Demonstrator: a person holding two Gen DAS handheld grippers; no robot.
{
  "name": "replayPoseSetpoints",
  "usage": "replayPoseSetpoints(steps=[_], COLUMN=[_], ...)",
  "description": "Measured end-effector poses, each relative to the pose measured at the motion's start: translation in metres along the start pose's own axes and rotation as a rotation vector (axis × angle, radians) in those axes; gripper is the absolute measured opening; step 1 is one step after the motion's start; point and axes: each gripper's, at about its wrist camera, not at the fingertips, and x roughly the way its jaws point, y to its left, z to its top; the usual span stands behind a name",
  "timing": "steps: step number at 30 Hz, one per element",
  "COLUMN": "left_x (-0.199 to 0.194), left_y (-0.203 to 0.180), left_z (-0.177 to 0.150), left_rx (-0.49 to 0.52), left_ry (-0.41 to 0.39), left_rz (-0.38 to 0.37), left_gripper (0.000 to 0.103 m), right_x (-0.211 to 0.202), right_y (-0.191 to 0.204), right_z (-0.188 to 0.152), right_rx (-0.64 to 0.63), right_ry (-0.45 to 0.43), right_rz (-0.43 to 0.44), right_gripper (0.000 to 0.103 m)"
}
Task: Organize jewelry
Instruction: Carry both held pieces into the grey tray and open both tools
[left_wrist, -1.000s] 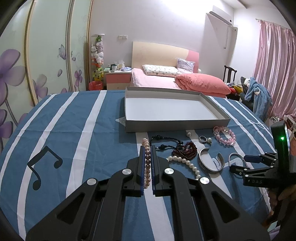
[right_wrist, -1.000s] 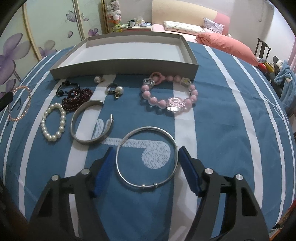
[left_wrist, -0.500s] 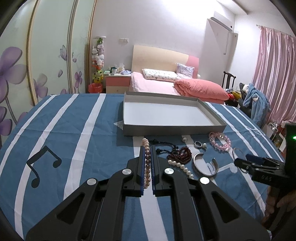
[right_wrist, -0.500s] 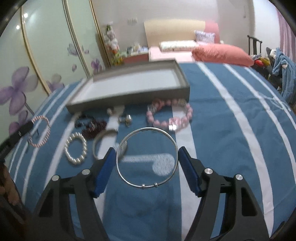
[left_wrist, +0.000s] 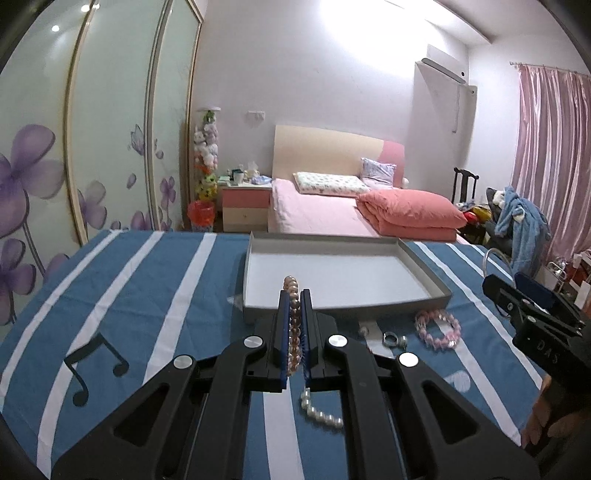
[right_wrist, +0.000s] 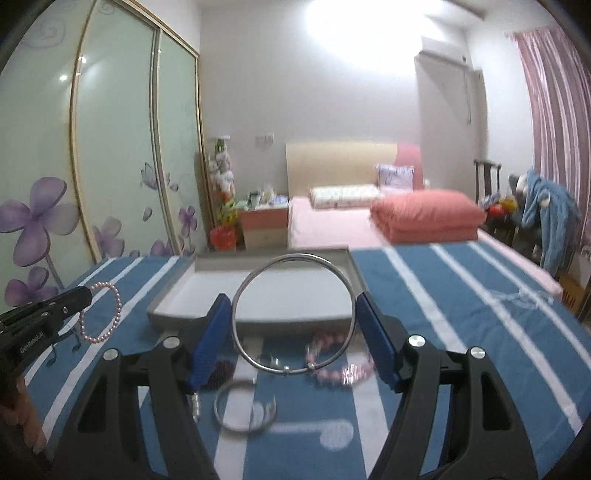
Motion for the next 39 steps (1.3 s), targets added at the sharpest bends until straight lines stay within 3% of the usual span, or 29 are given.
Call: replayPoseSetpoints(steps=[7,21,27,39], left_x=[0.012,0.07,0.105,0.167], left_y=[-0.004,-0.011,-0.012,-0.012], left_z=[0.022,0.04,0.043,0.034], left_rx=[0.016,0.016,0.018,0.019], left_ry=[-0.047,-0.048,-0.01,0.132], left_rz=[0.018,0.023,0.006,-0.033], left_gripper=[0.006,0.006,0.006,0.006], right_x=[0.014,0.064,0.11,0.207], right_y=[0.005,0.004,-0.001,-0.005], right_z=[0.022,0.049,0.053,0.031], right_rx=[-0.009,-0.001,0.013,0.09], right_ry=[-0.063,-0.104,-0.022,0.287], right_rz=[-0.017,-0.052,-0.031,0.021], right_gripper=[0.068,0.068,0.068,0.068])
